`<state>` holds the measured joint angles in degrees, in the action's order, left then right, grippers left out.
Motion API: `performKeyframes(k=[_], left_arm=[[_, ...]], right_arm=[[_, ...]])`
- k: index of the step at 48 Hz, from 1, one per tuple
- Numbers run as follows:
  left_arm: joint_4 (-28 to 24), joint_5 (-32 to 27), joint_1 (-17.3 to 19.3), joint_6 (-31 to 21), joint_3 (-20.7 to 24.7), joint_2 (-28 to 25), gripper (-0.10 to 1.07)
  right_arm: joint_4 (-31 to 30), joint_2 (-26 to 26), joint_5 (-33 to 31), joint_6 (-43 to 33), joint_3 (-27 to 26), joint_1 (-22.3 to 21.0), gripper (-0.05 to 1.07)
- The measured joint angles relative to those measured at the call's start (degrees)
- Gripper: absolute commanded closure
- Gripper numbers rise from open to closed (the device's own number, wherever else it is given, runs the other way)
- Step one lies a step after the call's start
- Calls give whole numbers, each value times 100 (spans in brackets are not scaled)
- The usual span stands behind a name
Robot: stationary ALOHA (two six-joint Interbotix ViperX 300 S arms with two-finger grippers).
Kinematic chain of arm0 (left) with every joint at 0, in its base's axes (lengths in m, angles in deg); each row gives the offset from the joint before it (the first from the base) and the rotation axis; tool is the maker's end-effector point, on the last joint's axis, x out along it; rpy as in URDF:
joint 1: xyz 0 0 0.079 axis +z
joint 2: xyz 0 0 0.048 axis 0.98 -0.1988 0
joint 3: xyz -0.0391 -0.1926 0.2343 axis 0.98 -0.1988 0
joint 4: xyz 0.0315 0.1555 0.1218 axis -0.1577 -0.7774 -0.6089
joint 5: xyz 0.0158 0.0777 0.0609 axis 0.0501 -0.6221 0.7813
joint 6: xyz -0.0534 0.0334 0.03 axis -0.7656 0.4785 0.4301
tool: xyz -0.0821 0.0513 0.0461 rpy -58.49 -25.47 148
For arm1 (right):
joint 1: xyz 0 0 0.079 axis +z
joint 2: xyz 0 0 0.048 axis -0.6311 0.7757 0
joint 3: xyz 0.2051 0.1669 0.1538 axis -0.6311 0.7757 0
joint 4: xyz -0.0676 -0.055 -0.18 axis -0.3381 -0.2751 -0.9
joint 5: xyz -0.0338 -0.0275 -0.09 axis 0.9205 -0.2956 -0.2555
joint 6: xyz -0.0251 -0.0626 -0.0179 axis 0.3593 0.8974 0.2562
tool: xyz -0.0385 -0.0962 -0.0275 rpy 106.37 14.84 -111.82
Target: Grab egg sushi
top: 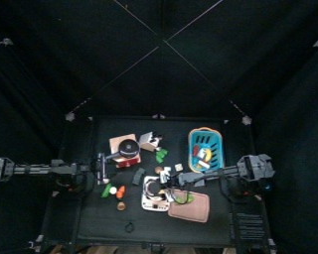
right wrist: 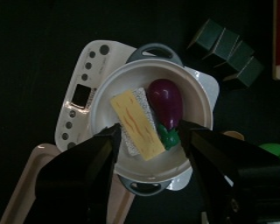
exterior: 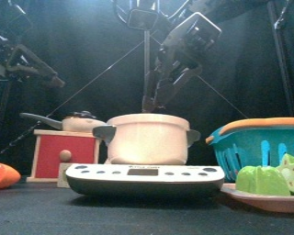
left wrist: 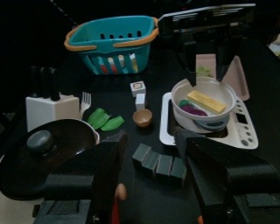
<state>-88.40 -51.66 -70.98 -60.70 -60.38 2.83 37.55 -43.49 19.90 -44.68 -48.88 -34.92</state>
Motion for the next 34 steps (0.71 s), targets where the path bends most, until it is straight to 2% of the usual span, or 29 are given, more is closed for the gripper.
performKeyframes(k=[19,34], left_arm=[[0,-9,18,0,-18,0,12],[9,-9,26,-9,-18,-9,12]], right_arm=[[-18,475,-571,26,-334,0,17],[-220,580,-756,79,-396,18,17]])
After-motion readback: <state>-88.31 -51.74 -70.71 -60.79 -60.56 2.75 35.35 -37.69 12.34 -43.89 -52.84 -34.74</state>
